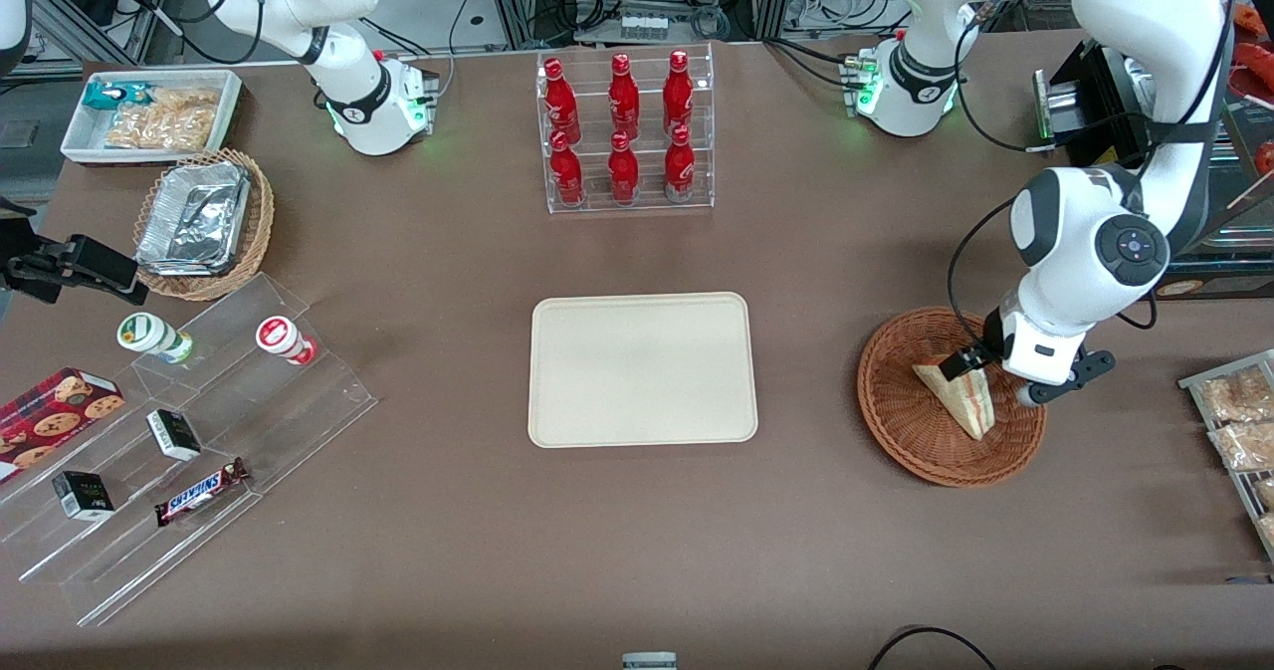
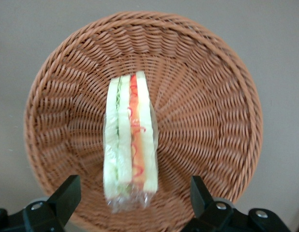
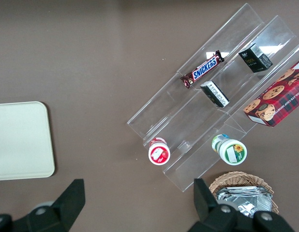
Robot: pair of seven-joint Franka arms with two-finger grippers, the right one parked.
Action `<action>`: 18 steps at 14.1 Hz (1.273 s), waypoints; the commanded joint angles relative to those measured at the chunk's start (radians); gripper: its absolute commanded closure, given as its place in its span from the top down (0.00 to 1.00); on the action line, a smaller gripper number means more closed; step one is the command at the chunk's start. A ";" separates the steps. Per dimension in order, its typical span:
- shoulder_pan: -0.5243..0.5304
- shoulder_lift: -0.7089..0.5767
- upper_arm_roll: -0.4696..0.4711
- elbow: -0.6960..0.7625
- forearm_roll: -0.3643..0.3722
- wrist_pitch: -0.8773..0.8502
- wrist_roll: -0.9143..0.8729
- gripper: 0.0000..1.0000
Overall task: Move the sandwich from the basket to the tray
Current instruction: 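Close the left gripper on the wrapped sandwich and lift it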
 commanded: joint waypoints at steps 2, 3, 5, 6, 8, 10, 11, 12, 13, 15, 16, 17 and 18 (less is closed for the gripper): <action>0.001 0.064 -0.001 -0.004 -0.005 0.059 -0.063 1.00; 0.001 0.070 -0.001 -0.004 -0.005 0.059 -0.063 1.00; 0.001 0.077 -0.001 -0.007 -0.005 0.052 -0.063 0.82; 0.001 0.077 -0.001 -0.007 -0.005 0.047 -0.064 0.40; 0.001 0.072 -0.001 0.003 0.001 0.011 -0.051 0.09; 0.001 0.066 -0.001 0.039 0.010 -0.057 -0.005 0.06; 0.001 0.054 0.000 0.056 0.010 -0.109 0.049 0.05; 0.001 0.042 0.000 0.070 0.010 -0.152 0.095 0.05; 0.000 0.026 -0.001 0.072 0.010 -0.161 0.115 0.05; -0.014 0.012 -0.009 0.088 0.016 -0.175 0.198 0.05; -0.032 0.012 -0.019 0.117 0.016 -0.230 0.231 0.06; -0.060 0.024 -0.029 0.178 0.011 -0.311 0.241 0.06; -0.101 0.053 -0.044 0.250 0.005 -0.398 0.218 0.07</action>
